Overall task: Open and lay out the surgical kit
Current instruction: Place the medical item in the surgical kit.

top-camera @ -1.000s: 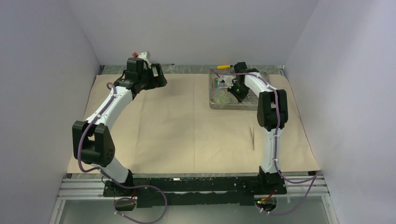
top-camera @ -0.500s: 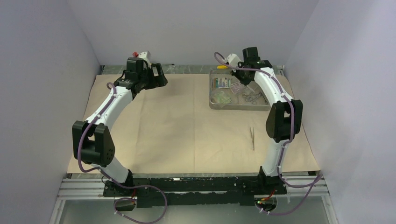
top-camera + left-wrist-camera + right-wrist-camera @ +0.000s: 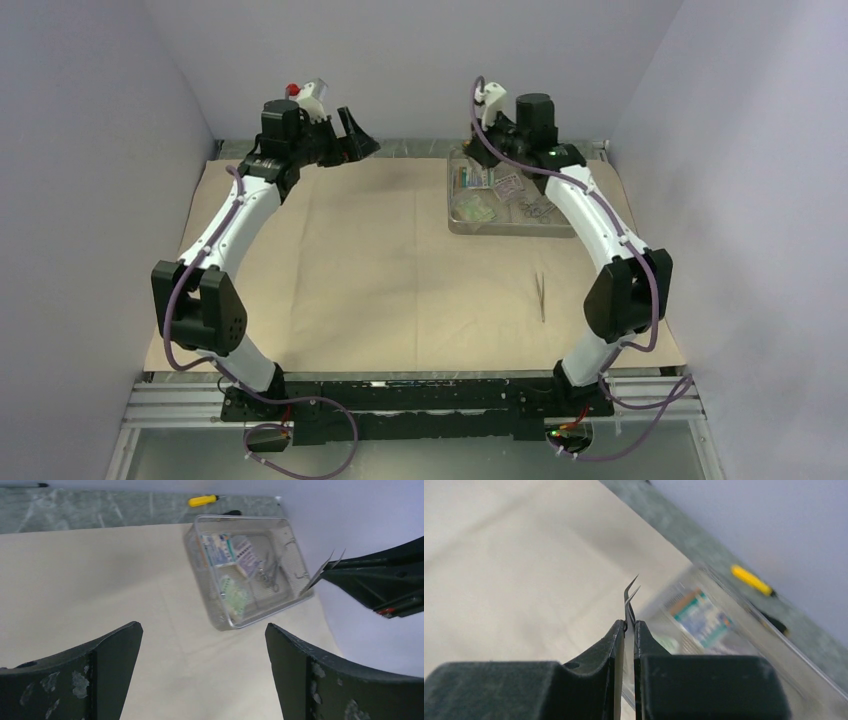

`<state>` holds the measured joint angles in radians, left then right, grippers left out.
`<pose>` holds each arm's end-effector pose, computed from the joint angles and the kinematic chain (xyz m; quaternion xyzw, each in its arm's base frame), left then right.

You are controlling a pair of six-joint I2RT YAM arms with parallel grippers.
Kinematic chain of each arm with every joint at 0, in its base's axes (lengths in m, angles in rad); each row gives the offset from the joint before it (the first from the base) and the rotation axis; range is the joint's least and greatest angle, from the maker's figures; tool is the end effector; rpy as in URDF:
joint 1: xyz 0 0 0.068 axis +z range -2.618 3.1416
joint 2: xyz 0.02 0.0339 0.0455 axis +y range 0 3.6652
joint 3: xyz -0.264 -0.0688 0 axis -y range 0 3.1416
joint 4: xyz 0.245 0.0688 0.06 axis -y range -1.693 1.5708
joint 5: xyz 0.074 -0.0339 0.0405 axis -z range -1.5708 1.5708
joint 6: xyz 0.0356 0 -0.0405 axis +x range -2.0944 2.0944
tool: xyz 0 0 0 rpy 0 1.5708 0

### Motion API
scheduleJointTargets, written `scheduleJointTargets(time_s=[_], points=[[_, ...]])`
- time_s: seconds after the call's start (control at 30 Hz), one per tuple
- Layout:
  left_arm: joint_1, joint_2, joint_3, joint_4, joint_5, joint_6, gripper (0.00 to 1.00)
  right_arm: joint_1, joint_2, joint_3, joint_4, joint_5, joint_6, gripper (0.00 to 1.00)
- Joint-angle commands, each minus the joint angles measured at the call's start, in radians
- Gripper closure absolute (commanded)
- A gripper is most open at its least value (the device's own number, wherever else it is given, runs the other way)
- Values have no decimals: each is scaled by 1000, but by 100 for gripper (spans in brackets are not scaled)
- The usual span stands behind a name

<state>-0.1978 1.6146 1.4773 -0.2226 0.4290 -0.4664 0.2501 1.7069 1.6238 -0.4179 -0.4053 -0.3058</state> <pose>0.3717 -0.0896 0.3657 0.0125 0.8124 -0.3468 0.4686 0.3827 0.1122 0.3633 -0.3299 0.7822 0.1592 0.5039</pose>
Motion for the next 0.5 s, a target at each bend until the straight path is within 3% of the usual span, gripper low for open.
scheduleJointTargets(time_s=[0.0,0.3,0.47], points=[[-21,-53,-13,110,107,-124,1,119,-41,-10,296,-84,269,98],[-53,-123,-77,129,156,-169,1,314,9,51,280,17,304,100],[-54,-237,-199,181,39,-217,1,395,33,64,248,91,345,100]])
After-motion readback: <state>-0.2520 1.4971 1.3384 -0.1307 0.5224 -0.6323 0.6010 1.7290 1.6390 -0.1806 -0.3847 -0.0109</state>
